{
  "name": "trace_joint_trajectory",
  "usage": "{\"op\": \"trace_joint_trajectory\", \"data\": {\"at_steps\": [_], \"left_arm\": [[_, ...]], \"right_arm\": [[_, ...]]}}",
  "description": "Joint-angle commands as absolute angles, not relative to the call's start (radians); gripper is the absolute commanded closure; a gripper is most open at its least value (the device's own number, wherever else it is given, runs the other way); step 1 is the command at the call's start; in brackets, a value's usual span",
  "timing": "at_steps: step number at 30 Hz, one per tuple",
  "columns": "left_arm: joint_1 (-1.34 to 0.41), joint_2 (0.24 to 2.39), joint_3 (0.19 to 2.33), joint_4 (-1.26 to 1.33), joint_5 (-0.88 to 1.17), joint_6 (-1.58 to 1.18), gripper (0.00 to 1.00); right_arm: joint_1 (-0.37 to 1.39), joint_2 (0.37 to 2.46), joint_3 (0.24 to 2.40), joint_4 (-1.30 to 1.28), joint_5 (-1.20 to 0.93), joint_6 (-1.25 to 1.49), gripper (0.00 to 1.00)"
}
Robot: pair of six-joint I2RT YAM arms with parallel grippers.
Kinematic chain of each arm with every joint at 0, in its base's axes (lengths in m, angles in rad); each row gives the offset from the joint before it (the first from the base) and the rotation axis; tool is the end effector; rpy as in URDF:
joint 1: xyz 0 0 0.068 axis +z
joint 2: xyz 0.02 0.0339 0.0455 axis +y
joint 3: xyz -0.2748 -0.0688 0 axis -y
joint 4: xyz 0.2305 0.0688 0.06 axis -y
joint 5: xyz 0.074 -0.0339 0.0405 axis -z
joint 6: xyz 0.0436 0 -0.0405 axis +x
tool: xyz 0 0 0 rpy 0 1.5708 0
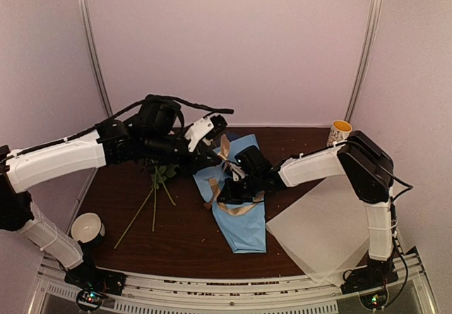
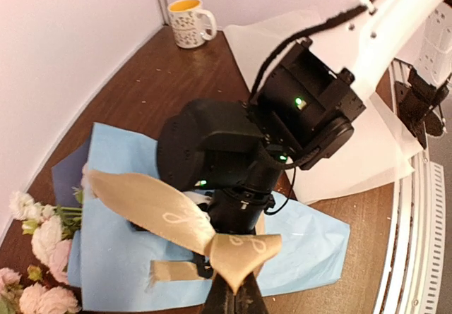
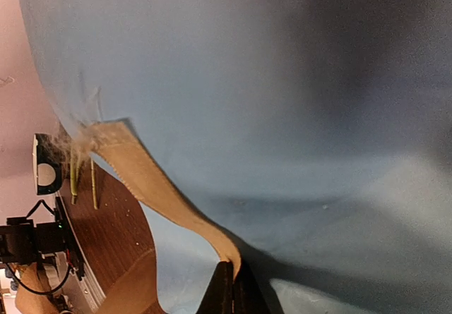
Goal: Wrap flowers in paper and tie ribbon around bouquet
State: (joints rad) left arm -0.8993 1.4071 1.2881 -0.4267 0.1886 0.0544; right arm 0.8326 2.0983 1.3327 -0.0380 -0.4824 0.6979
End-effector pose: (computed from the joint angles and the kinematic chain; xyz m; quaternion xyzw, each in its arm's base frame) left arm 0.1871 -0.2486 0.3562 0.4393 0.7496 -0.2750 0.4117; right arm 0.2840 0.3422 0.1534 -0.1498 0.8924 0.4115 0.1087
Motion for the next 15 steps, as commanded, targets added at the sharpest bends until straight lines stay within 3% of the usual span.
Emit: {"op": "trace_joint_trajectory", "data": {"at_steps": [1,4,8,15], "left_arm": [[-0.893,1.523,1.289,-0.306,0.4,0.162,1.0],[-0.849,1.582,1.249,-0.195,0.443,0.093,1.0],[-0.737,1.671,1.124,0.126,0.496,-0.193,1.0],[-0.721,1.81,1.146,0.154,0.44,-0.242,1.0]], "right_arm": [[0.815,2.081,1.297,0.083,-0.532,0.796,1.0],[0.813,2.064,1.277,0.128,-0.538,0.826,1.0],[0.813,2.03,1.221,0.203,-0.521,0.891,0.98],[0.815,1.986,1.147,0.295,-0.495,0.968,0.98]]}}
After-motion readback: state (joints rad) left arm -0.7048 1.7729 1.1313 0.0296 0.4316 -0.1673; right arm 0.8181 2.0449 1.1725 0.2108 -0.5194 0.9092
